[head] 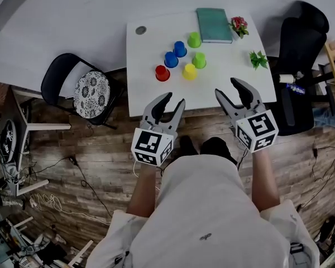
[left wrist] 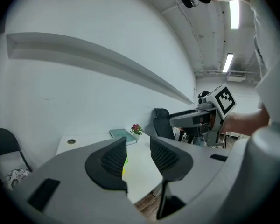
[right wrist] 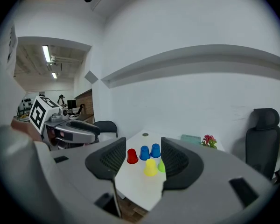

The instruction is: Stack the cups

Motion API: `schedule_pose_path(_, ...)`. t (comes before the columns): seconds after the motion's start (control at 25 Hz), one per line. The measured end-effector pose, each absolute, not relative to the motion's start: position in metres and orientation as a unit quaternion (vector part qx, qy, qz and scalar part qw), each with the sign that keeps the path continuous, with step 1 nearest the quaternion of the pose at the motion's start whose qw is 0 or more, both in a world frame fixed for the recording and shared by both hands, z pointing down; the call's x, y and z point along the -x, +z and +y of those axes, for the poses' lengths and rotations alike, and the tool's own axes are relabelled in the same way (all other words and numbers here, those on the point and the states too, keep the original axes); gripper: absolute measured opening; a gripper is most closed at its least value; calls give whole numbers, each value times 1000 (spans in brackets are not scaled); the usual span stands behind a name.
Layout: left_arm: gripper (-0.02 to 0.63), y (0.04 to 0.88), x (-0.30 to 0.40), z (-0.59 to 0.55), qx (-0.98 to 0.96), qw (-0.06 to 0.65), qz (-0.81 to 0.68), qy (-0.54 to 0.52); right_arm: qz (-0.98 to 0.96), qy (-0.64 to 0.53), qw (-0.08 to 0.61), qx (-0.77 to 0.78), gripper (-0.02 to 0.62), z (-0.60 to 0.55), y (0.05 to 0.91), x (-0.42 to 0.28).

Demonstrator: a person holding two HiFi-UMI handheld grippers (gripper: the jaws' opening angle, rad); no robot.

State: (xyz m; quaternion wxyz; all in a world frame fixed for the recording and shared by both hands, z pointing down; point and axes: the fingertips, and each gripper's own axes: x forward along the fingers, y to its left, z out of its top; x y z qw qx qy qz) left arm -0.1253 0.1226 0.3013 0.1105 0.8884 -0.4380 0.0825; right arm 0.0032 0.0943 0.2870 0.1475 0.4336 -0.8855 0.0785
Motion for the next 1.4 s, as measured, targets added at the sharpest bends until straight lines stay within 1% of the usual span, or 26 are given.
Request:
schedule_pose_path(0.6, 150, 326, 119, 102, -890, 143, -421, 99, -864, 102, 199, -452, 219, 47, 338, -5)
schedule_pose_path(1.12, 149, 332, 110, 55, -877, 151, -441, 115, -874, 115, 217, -419, 216, -7, 363, -3)
schedule_pose_path(1.4, 150, 336, 104, 33, -864, 157, -463, 121, -883, 115, 238, -388, 218, -39, 385, -1)
